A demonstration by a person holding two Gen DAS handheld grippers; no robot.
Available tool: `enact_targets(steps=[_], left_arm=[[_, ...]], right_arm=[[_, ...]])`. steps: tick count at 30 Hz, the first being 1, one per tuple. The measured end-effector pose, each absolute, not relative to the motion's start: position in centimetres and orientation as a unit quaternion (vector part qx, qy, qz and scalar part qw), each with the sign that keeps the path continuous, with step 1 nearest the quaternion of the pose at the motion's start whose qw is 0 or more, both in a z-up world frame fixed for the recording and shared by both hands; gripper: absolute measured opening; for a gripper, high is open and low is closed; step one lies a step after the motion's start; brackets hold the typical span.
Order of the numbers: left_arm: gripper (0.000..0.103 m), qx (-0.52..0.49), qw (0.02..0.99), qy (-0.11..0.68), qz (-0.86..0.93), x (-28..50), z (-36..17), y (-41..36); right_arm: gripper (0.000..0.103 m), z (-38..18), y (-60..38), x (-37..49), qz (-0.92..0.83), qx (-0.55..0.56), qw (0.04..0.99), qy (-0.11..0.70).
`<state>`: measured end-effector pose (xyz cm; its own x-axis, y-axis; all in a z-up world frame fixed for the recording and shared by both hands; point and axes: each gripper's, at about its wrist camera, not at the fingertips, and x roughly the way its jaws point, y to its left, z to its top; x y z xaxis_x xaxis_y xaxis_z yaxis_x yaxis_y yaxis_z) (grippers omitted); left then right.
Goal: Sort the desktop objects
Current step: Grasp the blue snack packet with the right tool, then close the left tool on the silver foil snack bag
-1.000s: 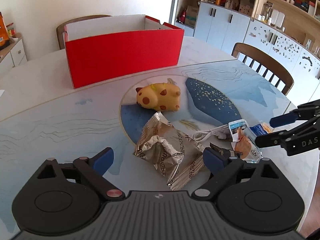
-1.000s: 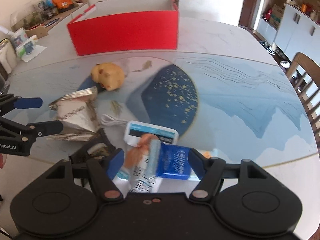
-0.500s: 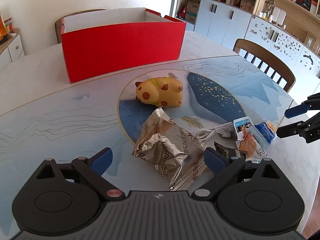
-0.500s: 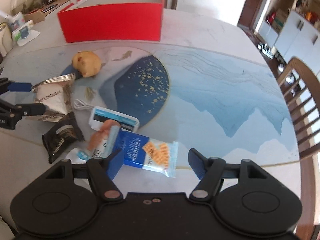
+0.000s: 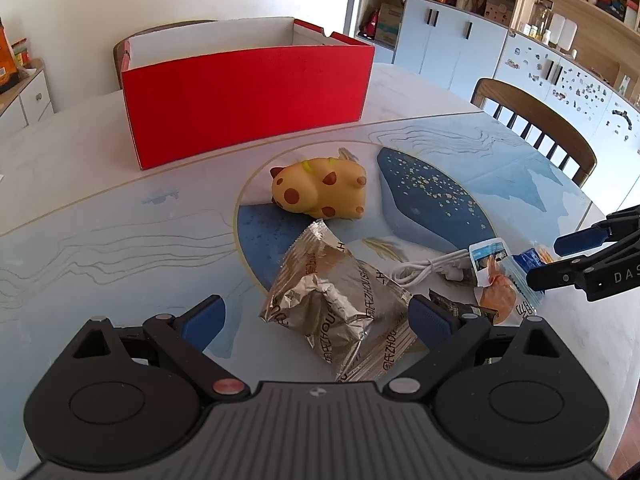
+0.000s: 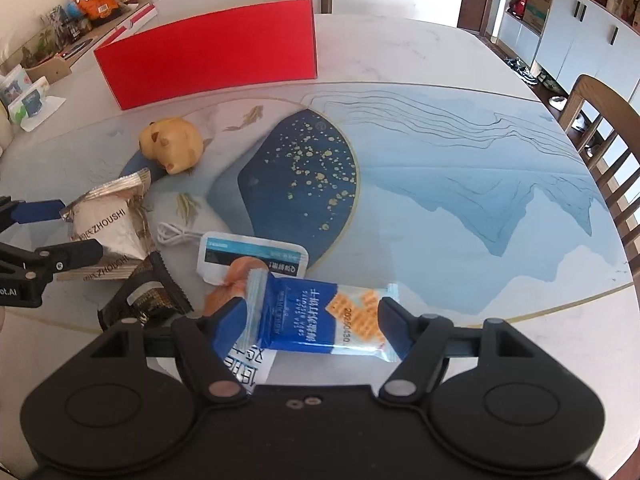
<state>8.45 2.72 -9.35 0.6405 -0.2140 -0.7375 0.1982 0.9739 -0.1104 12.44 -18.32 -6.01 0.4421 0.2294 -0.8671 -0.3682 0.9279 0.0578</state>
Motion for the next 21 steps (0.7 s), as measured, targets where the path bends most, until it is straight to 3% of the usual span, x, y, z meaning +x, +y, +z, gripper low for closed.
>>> enact_targets(steps=[21], left_arm=[[0.098, -0.015, 0.903, 0.412, -0.12, 8.8, -9.5, 2.4]], right_arm=[[0.086, -7.7, -21.1, 14.1, 0.124, -0.048, 0.858, 0.496]])
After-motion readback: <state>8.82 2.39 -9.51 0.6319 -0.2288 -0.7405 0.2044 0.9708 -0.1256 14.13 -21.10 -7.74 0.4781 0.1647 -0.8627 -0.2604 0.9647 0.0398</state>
